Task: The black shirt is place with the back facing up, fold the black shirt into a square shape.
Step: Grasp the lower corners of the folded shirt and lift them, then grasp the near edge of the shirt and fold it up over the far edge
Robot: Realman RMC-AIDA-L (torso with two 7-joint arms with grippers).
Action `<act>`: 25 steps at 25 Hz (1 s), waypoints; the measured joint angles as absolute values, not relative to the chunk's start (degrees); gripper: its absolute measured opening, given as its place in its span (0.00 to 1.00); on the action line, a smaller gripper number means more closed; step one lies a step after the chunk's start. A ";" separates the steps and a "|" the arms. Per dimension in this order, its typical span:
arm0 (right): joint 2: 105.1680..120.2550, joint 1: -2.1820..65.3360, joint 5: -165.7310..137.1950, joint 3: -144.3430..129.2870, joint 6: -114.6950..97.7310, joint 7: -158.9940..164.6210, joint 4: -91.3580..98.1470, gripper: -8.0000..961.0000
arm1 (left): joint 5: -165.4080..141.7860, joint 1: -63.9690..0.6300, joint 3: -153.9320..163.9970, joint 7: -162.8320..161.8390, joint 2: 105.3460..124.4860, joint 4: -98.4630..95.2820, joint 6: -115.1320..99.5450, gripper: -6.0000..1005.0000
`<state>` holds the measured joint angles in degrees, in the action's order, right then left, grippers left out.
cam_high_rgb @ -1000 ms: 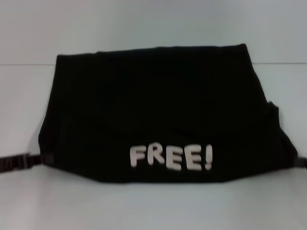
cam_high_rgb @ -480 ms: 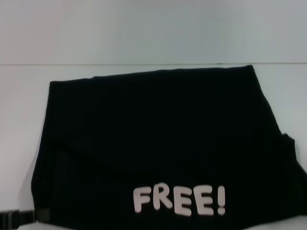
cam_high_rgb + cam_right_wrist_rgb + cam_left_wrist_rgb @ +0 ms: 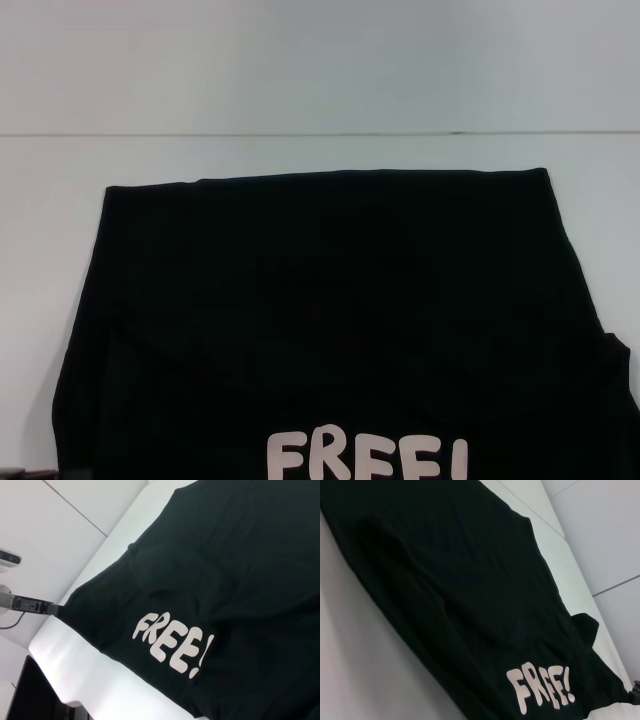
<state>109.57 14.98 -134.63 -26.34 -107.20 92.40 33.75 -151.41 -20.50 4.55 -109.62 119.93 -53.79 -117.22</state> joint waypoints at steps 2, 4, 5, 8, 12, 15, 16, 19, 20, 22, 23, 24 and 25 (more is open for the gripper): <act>109.55 15.38 -134.59 -25.35 -107.11 92.31 33.75 0.01 | -151.43 -21.09 4.32 -109.72 119.73 -53.62 -117.04 0.01; 109.26 16.59 -134.56 -23.82 -106.94 92.27 33.79 0.01 | -151.15 -22.56 4.07 -110.18 119.29 -53.20 -116.41 0.01; 109.08 17.37 -134.57 -22.96 -106.87 92.28 33.92 0.01 | -150.89 -23.42 3.90 -110.55 118.93 -52.85 -115.84 0.01; 108.43 19.94 -134.52 -19.62 -106.63 92.34 34.40 0.01 | -150.05 -27.03 3.10 -112.34 117.46 -50.79 -112.86 0.01; 107.30 24.14 -134.33 -15.21 -104.18 92.81 34.62 0.01 | -149.48 -34.54 2.58 -115.09 114.03 -44.30 -103.55 0.01; 106.46 27.46 -134.16 -13.01 -100.76 93.86 34.35 0.01 | -149.46 -39.30 3.18 -115.85 112.15 -39.16 -95.47 0.01; 106.32 28.61 -134.12 -12.58 -99.27 94.24 34.21 0.01 | -149.46 -40.75 3.37 -115.98 111.69 -37.72 -92.47 0.01; 106.53 31.83 -133.98 -12.01 -92.98 95.31 33.58 0.01 | -149.45 -44.43 4.08 -116.25 110.79 -33.77 -81.34 0.01; 106.71 33.01 -133.97 -12.02 -90.60 95.64 32.97 0.01 | -149.45 -45.15 4.28 -116.35 110.74 -33.06 -78.71 0.01; 106.93 35.10 -133.96 -12.46 -85.94 96.02 30.84 0.01 | -149.43 -46.68 4.66 -116.52 110.81 -31.22 -71.89 0.01; 106.98 36.16 -134.06 -13.22 -84.00 96.04 29.35 0.01 | -149.41 -47.25 4.79 -116.47 110.90 -30.33 -69.33 0.01; 107.03 37.03 -134.13 -14.05 -82.56 96.06 28.22 0.01 | -149.37 -47.64 4.94 -116.40 110.95 -29.65 -67.87 0.01; 107.17 37.61 -134.25 -14.90 -81.72 96.06 27.30 0.01 | -149.37 -47.91 5.16 -116.34 111.03 -29.00 -66.96 0.01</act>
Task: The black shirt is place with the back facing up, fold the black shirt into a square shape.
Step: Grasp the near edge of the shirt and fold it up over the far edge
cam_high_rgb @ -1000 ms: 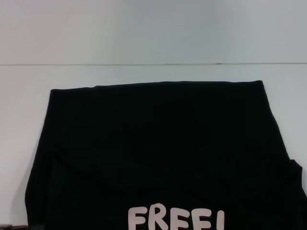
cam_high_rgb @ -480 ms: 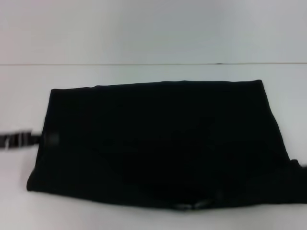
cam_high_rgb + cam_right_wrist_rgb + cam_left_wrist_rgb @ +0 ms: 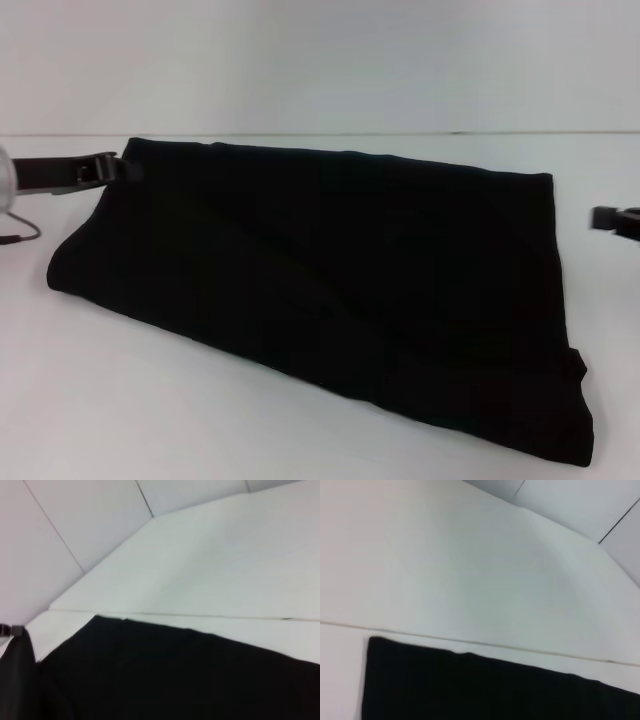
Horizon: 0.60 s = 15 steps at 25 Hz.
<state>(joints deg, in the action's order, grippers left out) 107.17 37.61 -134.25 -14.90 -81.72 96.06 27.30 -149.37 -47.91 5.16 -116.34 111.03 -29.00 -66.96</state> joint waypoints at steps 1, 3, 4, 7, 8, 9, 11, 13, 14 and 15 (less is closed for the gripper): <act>107.42 37.96 -134.24 -15.63 -81.41 96.06 27.06 0.01 | -149.34 -48.04 5.35 -116.35 111.12 -28.75 -66.78 0.01; 107.80 37.88 -134.14 -16.00 -81.68 96.08 27.23 0.01 | -149.31 -47.89 5.58 -116.46 111.31 -28.59 -66.85 0.01; 107.82 37.60 -134.02 -15.69 -82.46 96.31 27.33 0.01 | -149.31 -47.64 5.61 -116.48 111.35 -28.63 -67.14 0.01; 107.47 36.46 -133.90 -14.90 -85.21 97.76 27.70 0.01 | -149.23 -46.45 5.45 -116.54 111.47 -29.10 -67.75 0.01; 107.41 36.21 -133.90 -14.85 -86.05 98.23 27.89 0.01 | -148.99 -46.02 5.40 -116.51 111.60 -29.37 -68.07 0.01; 107.36 35.76 -133.90 -14.90 -87.52 98.87 28.32 0.01 | -148.59 -45.59 5.39 -116.45 111.74 -29.71 -68.47 0.01; 107.21 35.04 -133.95 -15.25 -90.29 99.39 28.98 0.01 | -147.30 -44.70 5.44 -116.28 111.88 -30.41 -69.64 0.01; 106.96 34.36 -134.23 -15.99 -93.92 99.42 29.39 0.03 | -146.39 -44.07 5.51 -116.22 111.95 -30.82 -70.54 0.01; 106.79 34.08 -134.34 -16.61 -95.49 99.43 29.50 0.04 | -146.10 -43.78 5.51 -116.20 111.98 -31.07 -70.94 0.01; 106.62 33.71 -134.42 -17.56 -97.18 99.78 29.59 0.05 | -145.84 -43.47 5.55 -116.17 112.04 -31.39 -71.42 0.01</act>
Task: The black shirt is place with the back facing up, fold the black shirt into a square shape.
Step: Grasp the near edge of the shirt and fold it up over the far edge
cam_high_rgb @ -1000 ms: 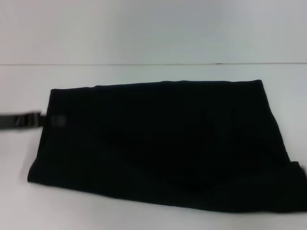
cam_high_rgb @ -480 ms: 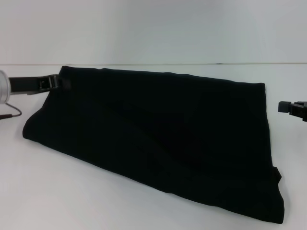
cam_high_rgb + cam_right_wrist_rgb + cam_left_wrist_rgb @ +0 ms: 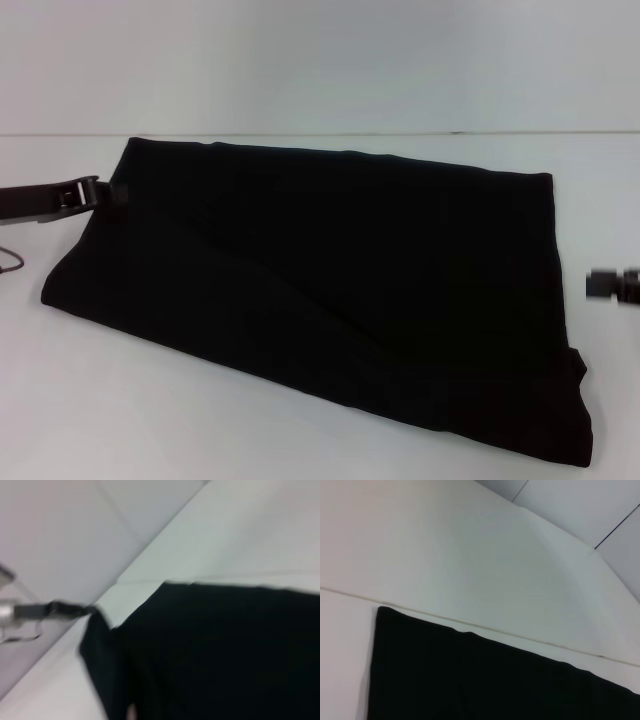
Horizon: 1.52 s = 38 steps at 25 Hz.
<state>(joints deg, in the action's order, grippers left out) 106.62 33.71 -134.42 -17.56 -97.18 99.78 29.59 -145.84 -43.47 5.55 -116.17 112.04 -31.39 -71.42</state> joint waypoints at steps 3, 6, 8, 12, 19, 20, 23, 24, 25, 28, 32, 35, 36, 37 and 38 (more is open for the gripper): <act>106.23 32.71 -134.46 -20.48 -99.20 102.04 29.66 0.14 | -145.60 -42.68 5.57 -116.03 112.32 -32.17 -72.21 0.01; 106.15 31.76 -134.49 -23.38 -100.10 103.48 29.65 0.26 | -145.55 -42.04 5.59 -115.52 112.60 -32.64 -72.60 0.01; 106.15 31.03 -134.63 -24.70 -100.60 103.57 29.65 0.31 | -145.54 -41.71 5.61 -115.22 112.67 -32.79 -72.84 0.01; 106.34 30.18 -136.60 -25.77 -100.63 103.58 29.10 0.39 | -145.27 -41.07 5.62 -114.59 112.78 -32.95 -73.82 0.01; 107.81 30.09 -141.10 -25.80 -98.88 103.61 28.94 0.39 | -145.01 -40.63 5.31 -113.92 112.93 -32.97 -74.30 0.01; 108.01 30.13 -141.28 -25.80 -98.56 103.62 28.94 0.39 | -145.01 -40.63 5.33 -113.92 112.93 -32.99 -74.30 0.01; 108.26 30.24 -141.38 -25.82 -98.14 103.62 29.15 0.39 | -145.01 -40.61 5.38 -113.91 112.94 -33.04 -74.30 0.01; 108.27 30.25 -141.39 -25.81 -98.05 103.62 29.22 0.39 | -145.01 -40.60 5.41 -113.90 112.94 -33.04 -74.29 0.01; 108.27 30.25 -141.40 -25.79 -97.94 103.62 29.29 0.39 | -145.01 -40.60 5.43 -113.91 112.94 -33.04 -74.29 0.01; 108.29 30.24 -141.42 -25.65 -97.28 103.62 29.34 0.39 | -145.01 -40.60 5.43 -113.90 112.94 -33.05 -74.28 0.01; 108.53 30.59 -141.76 -25.97 -95.45 103.62 29.02 0.39 | -145.01 -40.63 5.48 -113.90 112.94 -33.05 -74.18 0.01; 108.77 30.88 -141.90 -26.00 -95.12 103.62 29.14 0.39 | -144.98 -40.79 5.53 -113.90 112.94 -33.05 -74.23 0.01; 108.77 30.99 -141.92 -26.01 -95.11 103.62 29.09 0.39 | -144.97 -40.84 5.55 -113.90 112.94 -33.05 -74.21 0.01; 108.79 31.07 -141.94 -26.01 -95.11 103.59 29.00 0.39 | -144.96 -40.90 5.55 -113.90 112.94 -33.05 -74.10 0.01; 108.82 31.16 -141.94 -26.01 -95.14 103.55 28.96 0.39 | -144.96 -40.93 5.55 -113.90 112.94 -33.05 -74.01 0.01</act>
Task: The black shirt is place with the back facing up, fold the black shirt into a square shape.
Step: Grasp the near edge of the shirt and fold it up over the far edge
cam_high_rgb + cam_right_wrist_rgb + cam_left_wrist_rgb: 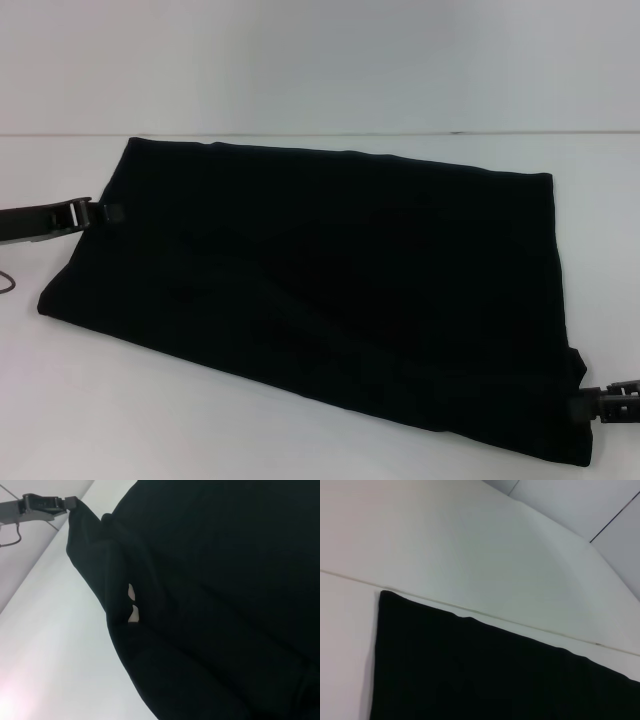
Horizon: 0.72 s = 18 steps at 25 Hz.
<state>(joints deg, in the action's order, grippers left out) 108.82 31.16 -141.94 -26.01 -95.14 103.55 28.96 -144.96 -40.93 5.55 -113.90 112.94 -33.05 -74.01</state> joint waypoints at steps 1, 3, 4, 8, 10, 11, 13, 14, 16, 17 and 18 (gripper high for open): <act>108.91 31.23 -141.95 -26.02 -95.30 103.50 28.94 0.39 | -144.95 -40.95 5.55 -113.90 112.94 -33.04 -73.90 0.01; 109.08 31.45 -141.95 -26.16 -95.56 103.48 28.92 0.38 | -144.94 -41.04 5.54 -113.90 112.94 -33.01 -73.77 0.01; 109.20 31.56 -141.95 -26.36 -95.61 103.50 28.92 0.38 | -144.93 -41.06 5.54 -113.90 112.94 -32.99 -73.75 0.01; 109.57 31.86 -141.95 -27.20 -95.97 103.60 28.91 0.35 | -144.93 -41.18 5.54 -113.90 112.90 -32.96 -73.67 0.01; 109.57 31.84 -141.95 -27.23 -96.02 103.58 28.92 0.34 | -144.93 -41.19 5.53 -113.90 112.89 -32.96 -73.63 0.01; 109.58 31.80 -141.94 -27.23 -96.06 103.52 28.96 0.33 | -144.93 -41.19 5.53 -113.90 112.88 -32.96 -73.61 0.01; 109.59 31.67 -141.83 -27.10 -96.29 103.17 29.17 0.28 | -144.93 -41.20 5.54 -113.90 112.87 -32.95 -73.57 0.01; 109.59 31.61 -141.70 -26.88 -96.45 102.62 29.26 0.23 | -144.93 -41.20 5.53 -113.90 112.87 -32.95 -73.57 0.01; 109.59 31.57 -141.66 -26.82 -96.48 102.29 29.18 0.13 | -144.93 -41.22 5.54 -113.90 112.86 -32.95 -73.56 0.01; 109.59 31.57 -141.64 -26.78 -96.57 101.86 29.08 0.08 | -144.93 -41.22 5.54 -113.90 112.85 -32.95 -73.56 0.01; 109.60 31.53 -141.64 -26.71 -96.68 101.59 29.01 0.08 | -144.93 -41.22 5.50 -113.90 112.85 -32.96 -73.56 0.01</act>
<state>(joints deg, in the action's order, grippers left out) 109.60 31.53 -141.64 -26.71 -96.68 101.59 29.01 -144.93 -41.22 5.50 -113.90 112.85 -32.96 -73.56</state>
